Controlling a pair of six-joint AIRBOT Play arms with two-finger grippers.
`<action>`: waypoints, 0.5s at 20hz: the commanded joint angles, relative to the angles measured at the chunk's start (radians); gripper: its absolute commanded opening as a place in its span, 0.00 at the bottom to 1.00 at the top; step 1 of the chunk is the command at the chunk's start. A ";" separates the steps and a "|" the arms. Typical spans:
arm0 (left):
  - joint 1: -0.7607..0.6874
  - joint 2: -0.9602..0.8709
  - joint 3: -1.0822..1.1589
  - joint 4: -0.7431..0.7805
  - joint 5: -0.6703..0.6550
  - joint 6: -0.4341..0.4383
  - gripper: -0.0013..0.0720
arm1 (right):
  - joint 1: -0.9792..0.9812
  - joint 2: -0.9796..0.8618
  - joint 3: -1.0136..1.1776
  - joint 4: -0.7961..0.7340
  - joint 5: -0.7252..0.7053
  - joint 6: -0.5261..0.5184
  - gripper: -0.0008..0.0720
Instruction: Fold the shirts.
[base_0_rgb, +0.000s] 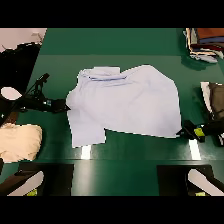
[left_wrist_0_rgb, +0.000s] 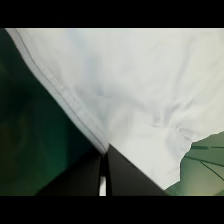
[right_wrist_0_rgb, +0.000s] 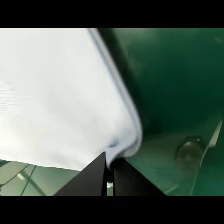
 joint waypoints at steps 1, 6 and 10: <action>0.001 0.059 0.050 0.063 -0.008 -0.039 0.05 | 0.096 0.042 0.089 0.005 0.002 -0.001 0.04; 0.001 0.247 0.395 0.146 -0.068 -0.081 0.05 | 0.197 0.227 0.470 0.011 -0.011 0.000 0.04; 0.000 0.279 0.816 0.145 -0.085 -0.105 0.05 | 0.211 0.295 0.854 0.005 -0.041 0.000 0.04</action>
